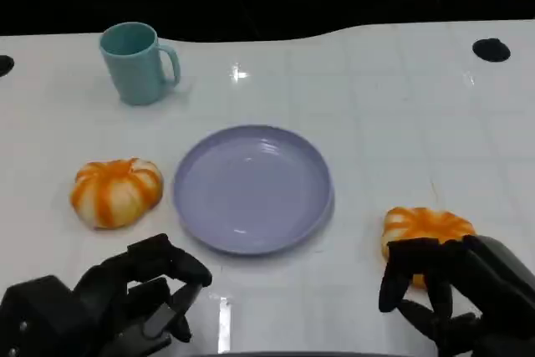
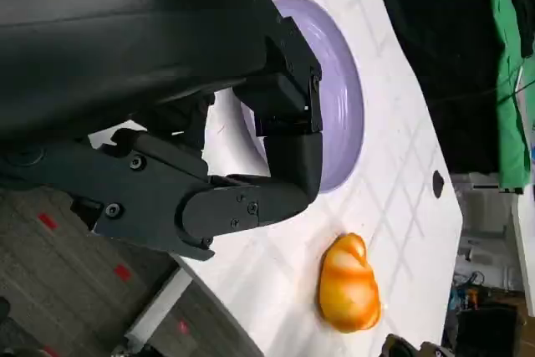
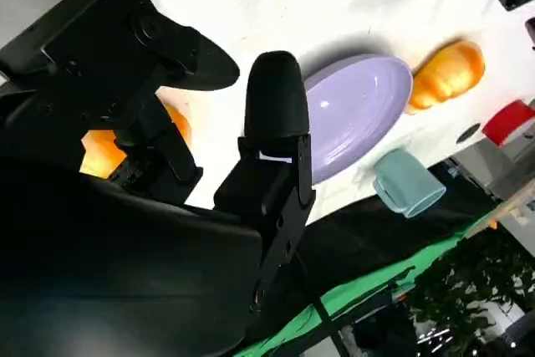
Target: Grasp the bread from the table and place it into the plate.
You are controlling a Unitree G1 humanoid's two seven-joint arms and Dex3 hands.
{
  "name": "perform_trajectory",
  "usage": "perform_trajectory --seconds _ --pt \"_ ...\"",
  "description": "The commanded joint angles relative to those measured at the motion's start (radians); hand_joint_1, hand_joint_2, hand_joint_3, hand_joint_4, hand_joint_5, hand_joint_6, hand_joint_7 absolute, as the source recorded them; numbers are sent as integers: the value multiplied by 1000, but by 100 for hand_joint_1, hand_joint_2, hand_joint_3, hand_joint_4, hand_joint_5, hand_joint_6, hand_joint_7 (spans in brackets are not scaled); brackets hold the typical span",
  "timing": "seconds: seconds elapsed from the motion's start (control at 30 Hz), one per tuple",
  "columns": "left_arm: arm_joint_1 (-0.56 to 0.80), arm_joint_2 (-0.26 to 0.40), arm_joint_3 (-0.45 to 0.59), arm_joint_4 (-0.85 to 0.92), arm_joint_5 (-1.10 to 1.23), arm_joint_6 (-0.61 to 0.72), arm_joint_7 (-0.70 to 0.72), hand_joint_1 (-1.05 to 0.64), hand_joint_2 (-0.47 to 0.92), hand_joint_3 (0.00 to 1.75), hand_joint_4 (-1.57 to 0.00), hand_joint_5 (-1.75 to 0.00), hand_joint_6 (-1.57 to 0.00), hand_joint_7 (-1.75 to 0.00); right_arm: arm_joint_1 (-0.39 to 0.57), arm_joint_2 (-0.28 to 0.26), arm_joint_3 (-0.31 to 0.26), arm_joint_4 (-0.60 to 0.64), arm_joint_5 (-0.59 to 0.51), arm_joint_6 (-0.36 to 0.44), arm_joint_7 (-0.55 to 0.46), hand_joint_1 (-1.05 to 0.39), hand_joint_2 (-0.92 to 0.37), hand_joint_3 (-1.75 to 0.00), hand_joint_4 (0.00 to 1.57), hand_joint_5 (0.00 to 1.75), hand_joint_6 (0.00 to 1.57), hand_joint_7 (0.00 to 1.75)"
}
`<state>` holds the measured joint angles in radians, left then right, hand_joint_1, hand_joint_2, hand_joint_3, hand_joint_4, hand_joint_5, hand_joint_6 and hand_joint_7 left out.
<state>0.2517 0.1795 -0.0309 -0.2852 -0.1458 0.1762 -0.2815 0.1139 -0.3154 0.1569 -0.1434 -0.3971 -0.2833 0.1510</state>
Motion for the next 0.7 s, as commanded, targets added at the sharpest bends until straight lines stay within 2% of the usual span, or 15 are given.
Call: perform_trajectory --seconds 0.03,0.13,0.33,0.37,0.43,0.47,0.57,0.7 --pt "-4 9 10 7 -3 -9 -6 -42 92 48 -65 -175 -61 -134 -4 7 -18 2 -1 -19 -44 -7 -33 -111 87 164 90 96" --pt "-3 10 8 12 2 -20 -6 -42 92 48 -64 -175 -61 -134 1 12 -19 -12 -19 -17 -71 -10 -33 -102 80 140 88 81" --pt "-3 9 11 9 -1 -10 -4 -42 92 47 -65 -175 -61 -134 12 -3 -21 -65 -89 9 -95 -17 -42 -81 67 110 76 63" --pt "-3 9 11 8 -1 -8 -4 -42 92 47 -65 -175 -62 -134 13 -6 -21 -73 -106 14 -98 -20 -48 -68 64 99 74 52" --pt "-4 9 10 8 -1 -9 -3 -42 92 47 -65 -175 -62 -134 14 -14 -22 -91 -150 24 -104 -22 -54 -55 59 87 72 40" --pt "-3 9 11 8 -1 -10 -4 -43 92 47 -65 -175 -62 -134 14 -19 -24 -99 -169 28 -104 -23 -60 -43 54 77 69 30" --pt "-2 10 10 12 2 -20 -6 -43 92 47 -65 -175 -62 -133 17 -29 -28 -125 -215 50 -97 -26 -71 -17 43 59 63 14" --pt "0 9 11 10 2 -13 -3 -42 92 47 -65 -175 -62 -133 21 -40 -30 -164 -266 91 -84 -33 -74 -8 28 49 53 5"
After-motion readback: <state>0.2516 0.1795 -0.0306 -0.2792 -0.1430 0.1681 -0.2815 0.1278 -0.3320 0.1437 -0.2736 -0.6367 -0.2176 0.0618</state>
